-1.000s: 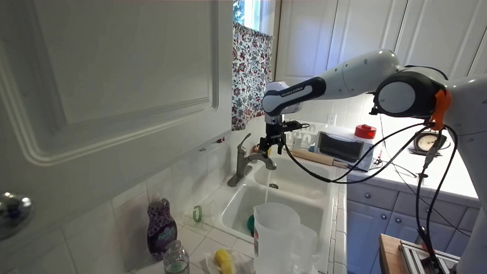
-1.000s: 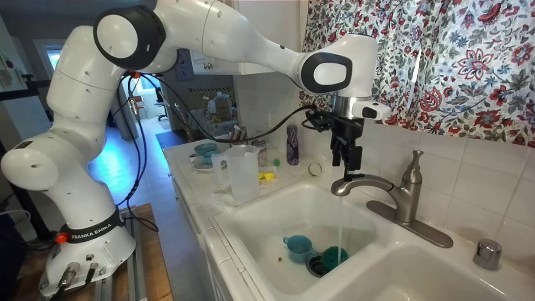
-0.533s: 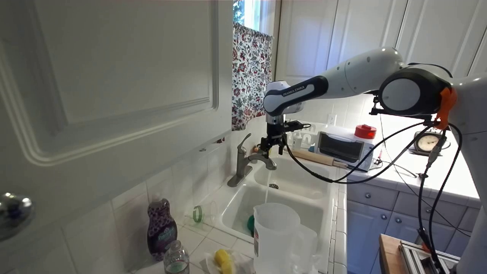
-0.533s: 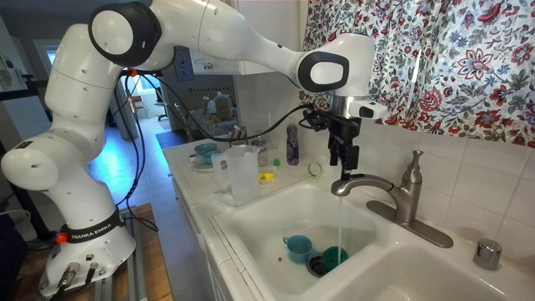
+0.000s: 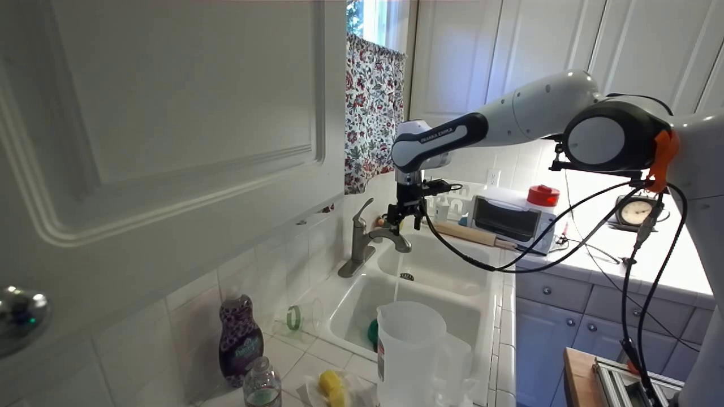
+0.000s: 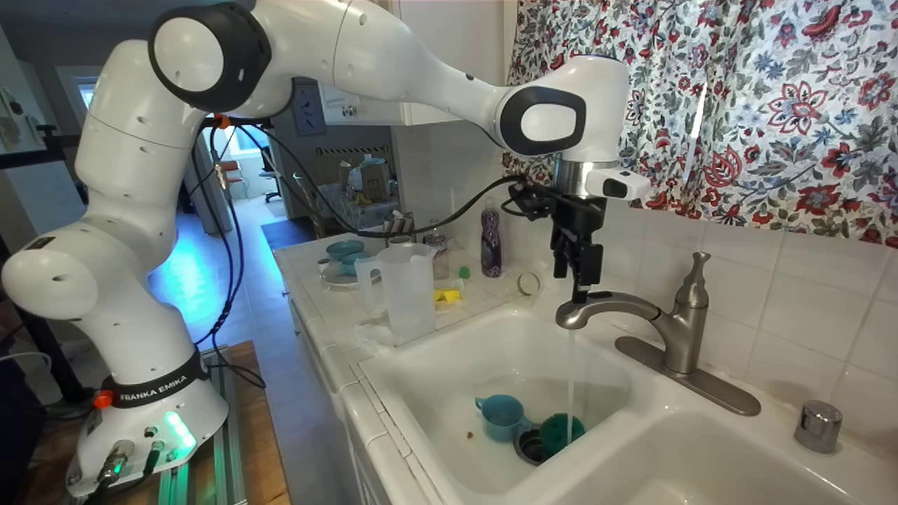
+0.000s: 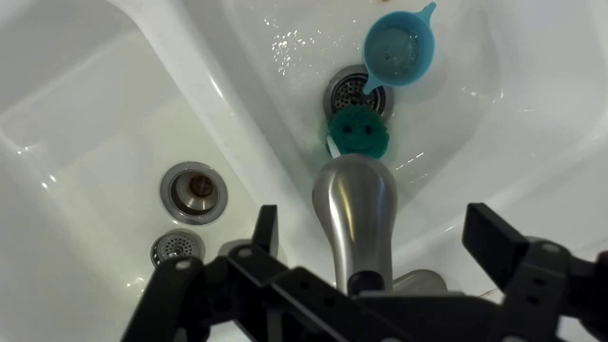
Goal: Fix the tap
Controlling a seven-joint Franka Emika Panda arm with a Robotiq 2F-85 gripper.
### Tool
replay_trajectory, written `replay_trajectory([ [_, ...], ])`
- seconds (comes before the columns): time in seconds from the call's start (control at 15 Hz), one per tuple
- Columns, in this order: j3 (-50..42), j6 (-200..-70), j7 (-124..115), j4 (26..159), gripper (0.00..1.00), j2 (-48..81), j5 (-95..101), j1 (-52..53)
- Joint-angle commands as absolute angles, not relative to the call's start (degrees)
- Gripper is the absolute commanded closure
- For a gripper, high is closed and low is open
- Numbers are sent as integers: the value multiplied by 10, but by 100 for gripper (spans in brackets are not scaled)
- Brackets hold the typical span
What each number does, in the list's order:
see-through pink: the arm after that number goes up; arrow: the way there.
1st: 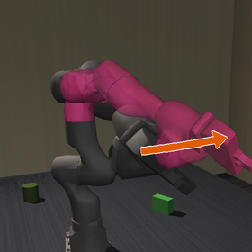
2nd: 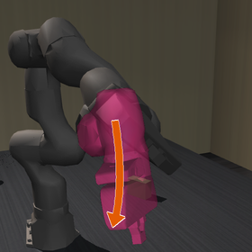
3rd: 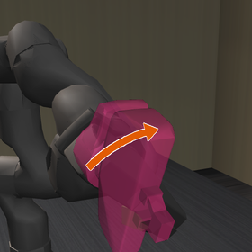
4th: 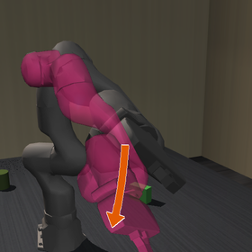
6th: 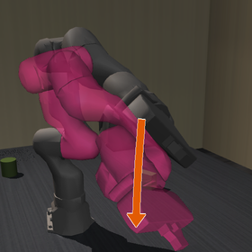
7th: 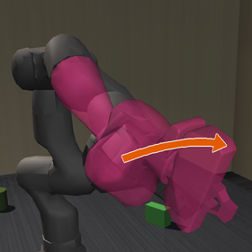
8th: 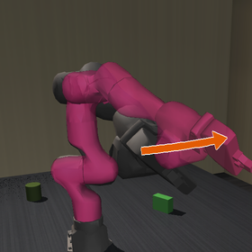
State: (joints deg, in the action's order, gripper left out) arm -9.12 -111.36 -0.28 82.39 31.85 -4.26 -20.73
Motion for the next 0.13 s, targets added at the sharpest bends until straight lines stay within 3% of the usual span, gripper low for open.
replay_trajectory([
  [0.0, -98, -1110, 0, 820, 0, 321, -46, -203],
  [0.07, -98, -1110, 0, 820, 0, 321, -46, -203],
])
